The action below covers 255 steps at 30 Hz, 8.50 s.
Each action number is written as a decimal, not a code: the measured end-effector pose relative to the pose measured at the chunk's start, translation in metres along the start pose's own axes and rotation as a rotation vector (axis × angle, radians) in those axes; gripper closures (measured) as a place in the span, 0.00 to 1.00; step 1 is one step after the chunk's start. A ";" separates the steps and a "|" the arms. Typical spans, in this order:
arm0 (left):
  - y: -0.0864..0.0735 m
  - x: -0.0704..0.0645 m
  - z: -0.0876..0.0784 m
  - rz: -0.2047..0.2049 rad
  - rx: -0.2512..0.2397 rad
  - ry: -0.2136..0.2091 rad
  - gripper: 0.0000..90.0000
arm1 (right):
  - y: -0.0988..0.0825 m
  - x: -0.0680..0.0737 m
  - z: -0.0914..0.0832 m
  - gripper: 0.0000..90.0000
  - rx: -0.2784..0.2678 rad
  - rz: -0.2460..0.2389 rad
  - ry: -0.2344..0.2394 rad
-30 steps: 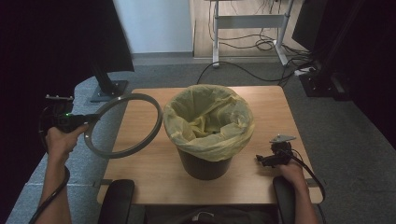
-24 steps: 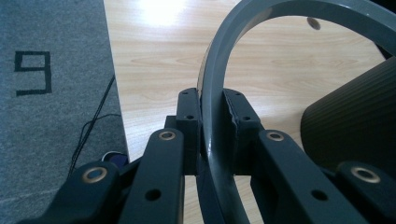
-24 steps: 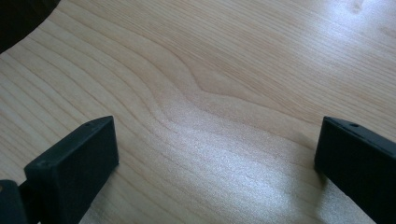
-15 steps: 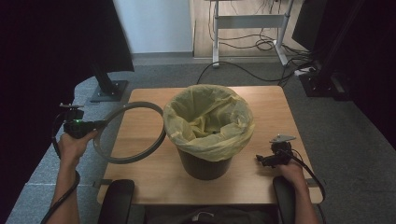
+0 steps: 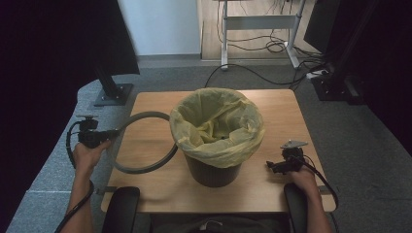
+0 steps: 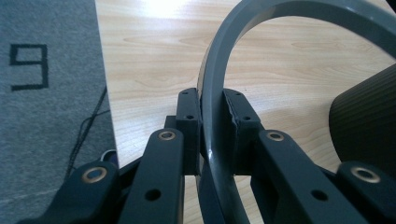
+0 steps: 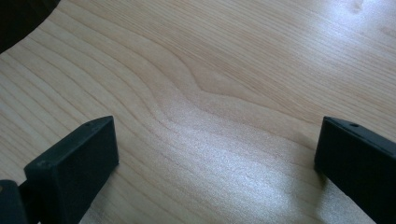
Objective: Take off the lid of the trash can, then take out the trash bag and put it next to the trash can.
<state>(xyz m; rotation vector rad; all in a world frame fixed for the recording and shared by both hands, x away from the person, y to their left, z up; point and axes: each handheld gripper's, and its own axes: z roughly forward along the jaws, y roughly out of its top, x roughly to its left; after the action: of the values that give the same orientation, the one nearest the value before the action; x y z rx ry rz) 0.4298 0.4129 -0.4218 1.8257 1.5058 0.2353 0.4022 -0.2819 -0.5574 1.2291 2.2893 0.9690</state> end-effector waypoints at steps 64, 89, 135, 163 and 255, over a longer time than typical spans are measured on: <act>-0.073 -0.015 0.110 0.248 0.034 0.099 0.15 | 0.000 0.000 0.001 0.00 -0.002 0.001 0.002; -0.069 -0.025 0.119 0.294 0.103 0.135 0.00 | 0.001 0.000 0.000 0.00 0.004 -0.005 0.010; -0.027 -0.064 0.052 0.343 0.090 -0.046 0.01 | 0.070 0.006 -0.073 0.01 -0.051 -0.021 0.178; 0.018 -0.123 -0.003 0.488 0.042 -0.183 0.02 | 0.134 0.023 -0.139 0.02 -0.114 -0.124 0.311; 0.079 -0.266 -0.049 0.737 0.066 -0.518 0.98 | 0.255 0.118 -0.155 0.76 -0.161 -0.408 0.580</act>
<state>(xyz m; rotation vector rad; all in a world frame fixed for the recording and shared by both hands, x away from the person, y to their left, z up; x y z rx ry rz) 0.3850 0.1903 -0.2547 2.2116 0.4610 0.0458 0.3926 -0.1472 -0.2656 0.4077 2.6606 1.4435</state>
